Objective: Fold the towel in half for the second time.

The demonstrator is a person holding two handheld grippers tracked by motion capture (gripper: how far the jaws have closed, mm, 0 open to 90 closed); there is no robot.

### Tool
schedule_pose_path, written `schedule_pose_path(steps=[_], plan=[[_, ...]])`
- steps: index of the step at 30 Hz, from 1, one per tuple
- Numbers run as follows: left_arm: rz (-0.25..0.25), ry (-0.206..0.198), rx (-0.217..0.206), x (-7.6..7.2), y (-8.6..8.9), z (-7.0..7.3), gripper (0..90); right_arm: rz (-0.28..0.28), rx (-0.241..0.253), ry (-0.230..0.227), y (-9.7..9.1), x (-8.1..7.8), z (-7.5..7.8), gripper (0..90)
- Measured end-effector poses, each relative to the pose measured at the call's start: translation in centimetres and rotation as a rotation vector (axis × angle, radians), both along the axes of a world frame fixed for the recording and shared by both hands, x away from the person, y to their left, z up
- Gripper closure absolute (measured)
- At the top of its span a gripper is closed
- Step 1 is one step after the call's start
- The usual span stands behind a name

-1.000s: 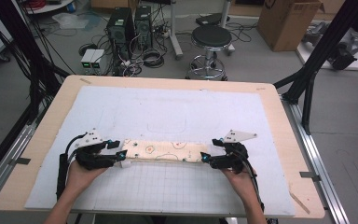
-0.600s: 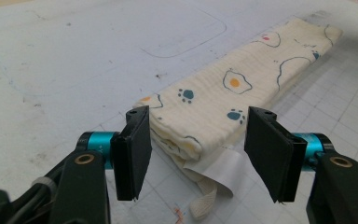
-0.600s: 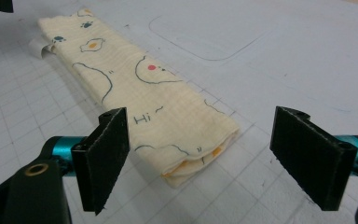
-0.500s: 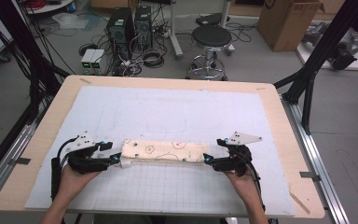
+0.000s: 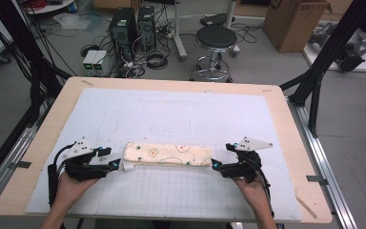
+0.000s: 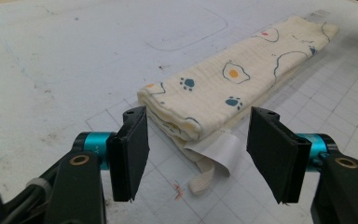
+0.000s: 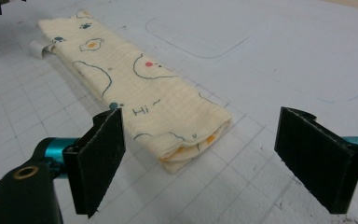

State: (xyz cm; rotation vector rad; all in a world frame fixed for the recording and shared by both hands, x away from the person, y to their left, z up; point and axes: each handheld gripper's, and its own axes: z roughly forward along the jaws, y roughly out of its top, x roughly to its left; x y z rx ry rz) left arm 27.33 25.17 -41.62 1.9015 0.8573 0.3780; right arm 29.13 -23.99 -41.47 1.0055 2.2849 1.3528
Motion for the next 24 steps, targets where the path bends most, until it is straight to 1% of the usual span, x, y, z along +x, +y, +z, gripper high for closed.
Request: schedule_pose_path(steps=[10,13,14,22,24], plan=[[0.008,-0.005,-0.003,-0.7,0.2,0.0,36.9,-0.029,-0.011,-0.003,-0.8,-0.6,-0.1,12.8],[0.014,-0.006,-0.006,-1.0,0.3,0.0,35.9,-0.035,-0.01,-0.006,-1.0,-0.8,-0.1,12.6],[0.015,-0.005,-0.006,-1.0,0.3,0.0,35.4,-0.04,-0.007,-0.001,-1.1,-0.9,-0.1,12.6],[0.026,-0.008,-0.006,-1.5,0.6,0.0,32.0,-0.05,-0.009,-0.004,-1.6,-1.4,-0.1,12.3],[0.028,-0.009,-0.006,-1.6,0.6,0.0,31.3,-0.048,-0.002,-0.005,-1.8,-1.4,-0.2,12.2]])
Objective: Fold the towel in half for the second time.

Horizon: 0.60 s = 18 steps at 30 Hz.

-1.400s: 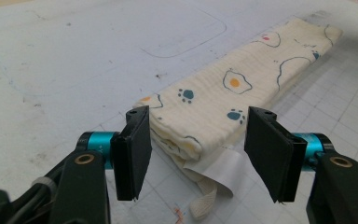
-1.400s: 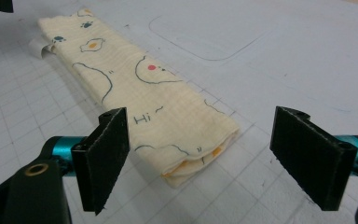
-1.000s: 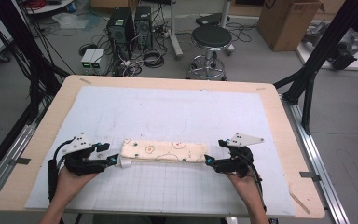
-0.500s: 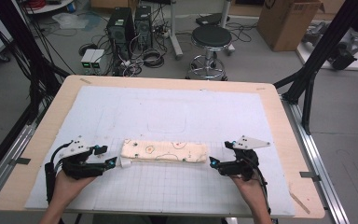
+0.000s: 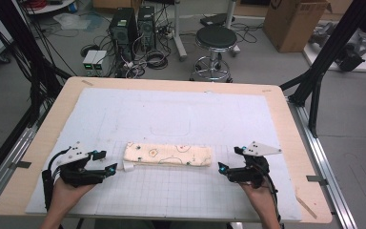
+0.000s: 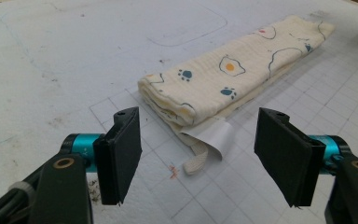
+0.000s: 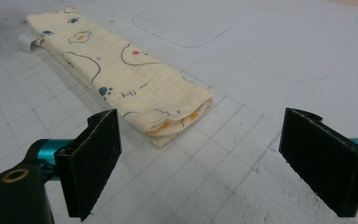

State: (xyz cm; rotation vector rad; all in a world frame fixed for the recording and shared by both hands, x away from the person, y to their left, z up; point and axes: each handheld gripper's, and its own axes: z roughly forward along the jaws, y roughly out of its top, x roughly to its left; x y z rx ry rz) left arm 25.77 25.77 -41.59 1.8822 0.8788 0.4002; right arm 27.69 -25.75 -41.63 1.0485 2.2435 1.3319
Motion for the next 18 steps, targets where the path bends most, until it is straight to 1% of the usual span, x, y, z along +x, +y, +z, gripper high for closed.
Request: schedule_pose_path(steps=[3,5,6,9,11,13,16,18], plan=[[0.005,-0.001,0.006,-0.2,0.1,0.0,30.6,-0.002,-0.003,0.001,-0.1,-0.2,-0.1,12.2],[0.011,0.001,0.001,-0.3,0.2,-0.1,30.4,-0.005,-0.003,0.006,-0.2,-0.3,-0.1,12.2],[0.011,0.0,0.0,-0.4,0.2,-0.1,30.3,-0.004,-0.004,-0.001,-0.3,-0.3,-0.1,12.2],[0.016,0.002,0.002,-0.5,0.3,-0.1,30.3,-0.01,-0.004,0.002,-0.5,-0.5,-0.1,12.2],[0.019,0.001,0.003,-0.6,0.4,-0.1,30.3,-0.007,-0.008,-0.004,-0.6,-0.6,-0.1,12.2],[0.021,0.002,0.003,-0.8,0.5,-0.1,30.3,-0.016,-0.009,0.007,-0.7,-0.8,-0.2,12.2],[0.022,0.001,0.001,-0.9,0.7,-0.1,30.3,-0.016,-0.01,0.002,-0.9,-1.0,-0.2,12.2],[0.026,0.002,0.0,-1.0,0.8,-0.1,30.3,-0.019,-0.008,0.011,-1.0,-1.2,-0.2,12.1]])
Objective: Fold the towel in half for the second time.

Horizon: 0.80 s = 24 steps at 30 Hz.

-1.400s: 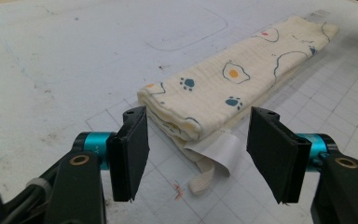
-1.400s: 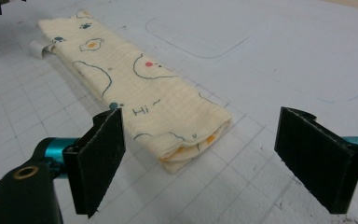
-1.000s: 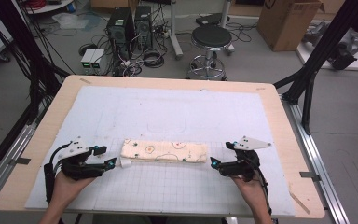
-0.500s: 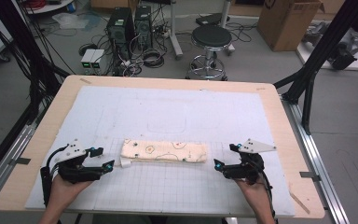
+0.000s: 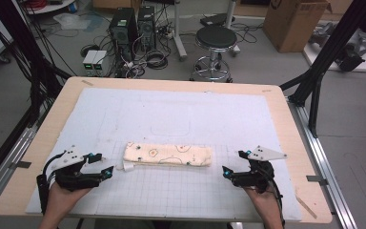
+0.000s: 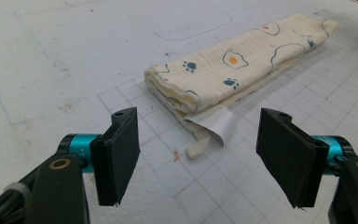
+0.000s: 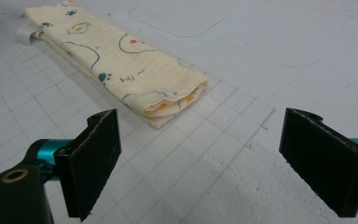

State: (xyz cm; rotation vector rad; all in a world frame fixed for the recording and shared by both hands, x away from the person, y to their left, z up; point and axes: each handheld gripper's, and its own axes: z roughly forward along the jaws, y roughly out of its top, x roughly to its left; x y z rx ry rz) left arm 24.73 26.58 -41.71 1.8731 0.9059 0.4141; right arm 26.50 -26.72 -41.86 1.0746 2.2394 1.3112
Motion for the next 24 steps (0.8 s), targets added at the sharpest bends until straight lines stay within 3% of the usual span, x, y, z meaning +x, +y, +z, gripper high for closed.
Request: schedule_pose_path(steps=[24], plan=[[0.003,0.002,0.013,-0.6,-0.1,-0.2,30.4,-0.007,-0.012,0.008,-0.6,-1.7,-0.4,12.2]])
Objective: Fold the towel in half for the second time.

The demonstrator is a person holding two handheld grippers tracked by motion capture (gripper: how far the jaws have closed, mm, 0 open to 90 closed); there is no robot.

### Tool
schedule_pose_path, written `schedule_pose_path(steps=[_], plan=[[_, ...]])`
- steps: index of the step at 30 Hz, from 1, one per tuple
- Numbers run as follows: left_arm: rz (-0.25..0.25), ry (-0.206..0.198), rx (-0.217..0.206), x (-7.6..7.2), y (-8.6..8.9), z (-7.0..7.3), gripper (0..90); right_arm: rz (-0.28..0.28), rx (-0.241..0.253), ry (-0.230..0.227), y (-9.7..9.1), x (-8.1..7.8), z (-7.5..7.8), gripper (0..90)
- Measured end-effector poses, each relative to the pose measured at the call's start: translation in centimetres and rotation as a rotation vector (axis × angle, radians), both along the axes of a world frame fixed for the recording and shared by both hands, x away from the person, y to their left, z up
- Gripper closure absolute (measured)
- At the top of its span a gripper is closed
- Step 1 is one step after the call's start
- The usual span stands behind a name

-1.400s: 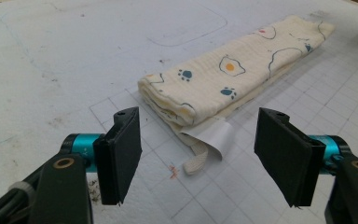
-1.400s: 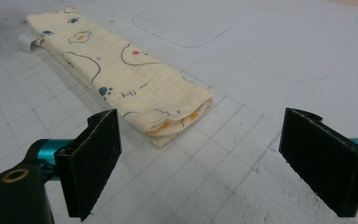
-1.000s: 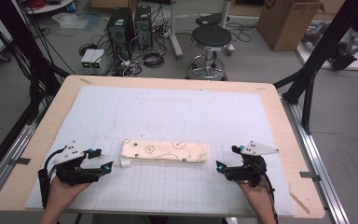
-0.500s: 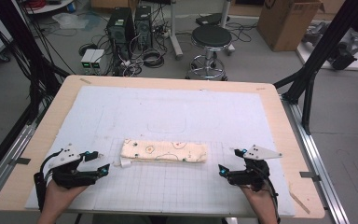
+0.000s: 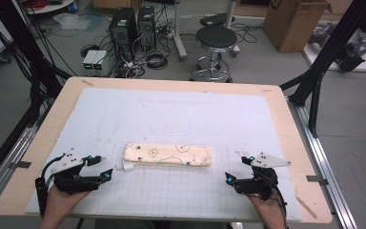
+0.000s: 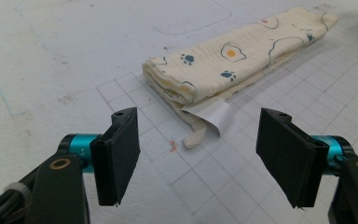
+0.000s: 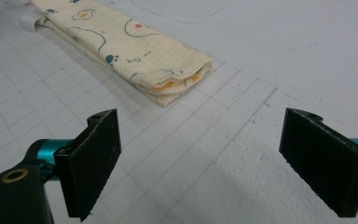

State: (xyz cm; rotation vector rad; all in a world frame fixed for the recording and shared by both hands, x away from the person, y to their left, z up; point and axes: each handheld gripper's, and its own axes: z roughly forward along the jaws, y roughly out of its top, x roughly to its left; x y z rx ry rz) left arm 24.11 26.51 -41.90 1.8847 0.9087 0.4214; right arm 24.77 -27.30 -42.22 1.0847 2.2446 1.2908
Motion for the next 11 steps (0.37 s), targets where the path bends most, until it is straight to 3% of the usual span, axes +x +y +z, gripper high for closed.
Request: schedule_pose_path(steps=[11], plan=[[-0.01,0.005,0.001,0.2,-0.22,-0.15,30.4,0.01,-0.009,0.003,0.4,0.18,-0.24,12.2]])
